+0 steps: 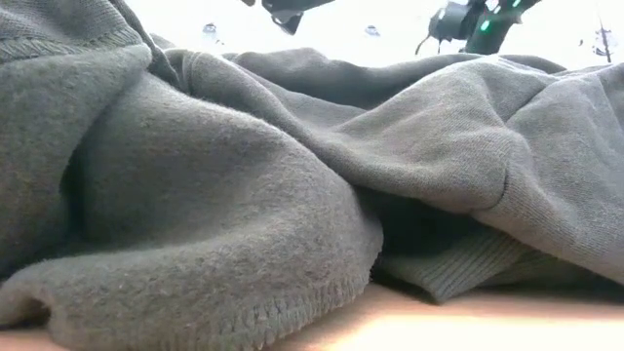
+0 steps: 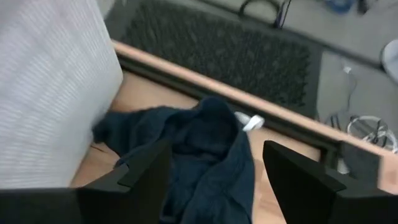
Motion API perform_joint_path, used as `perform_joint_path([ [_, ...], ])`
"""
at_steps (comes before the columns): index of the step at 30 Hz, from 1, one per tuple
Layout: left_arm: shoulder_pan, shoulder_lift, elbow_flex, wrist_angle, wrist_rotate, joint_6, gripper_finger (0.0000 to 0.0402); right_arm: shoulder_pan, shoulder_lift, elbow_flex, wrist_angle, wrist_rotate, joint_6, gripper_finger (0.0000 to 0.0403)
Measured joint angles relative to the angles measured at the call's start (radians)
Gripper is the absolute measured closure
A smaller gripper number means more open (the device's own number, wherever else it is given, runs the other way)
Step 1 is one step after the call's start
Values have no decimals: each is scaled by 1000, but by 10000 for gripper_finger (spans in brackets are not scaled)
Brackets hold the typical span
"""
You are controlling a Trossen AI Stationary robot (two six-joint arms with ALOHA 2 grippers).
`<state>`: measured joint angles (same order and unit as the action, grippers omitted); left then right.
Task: Fold laundry
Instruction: Fold the dark blue short pants
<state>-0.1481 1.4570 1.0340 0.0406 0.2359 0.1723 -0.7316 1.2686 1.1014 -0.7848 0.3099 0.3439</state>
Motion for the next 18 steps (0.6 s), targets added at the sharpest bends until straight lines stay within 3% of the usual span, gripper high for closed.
perform_joint_path([
  [9, -12, 0, 0, -8, 0, -8, 246, -146, 267, 0, 28, -106, -60, 161],
  [18, -41, 0, 1, -57, 0, -10, 246, -209, 445, 0, 107, -157, -77, 161],
])
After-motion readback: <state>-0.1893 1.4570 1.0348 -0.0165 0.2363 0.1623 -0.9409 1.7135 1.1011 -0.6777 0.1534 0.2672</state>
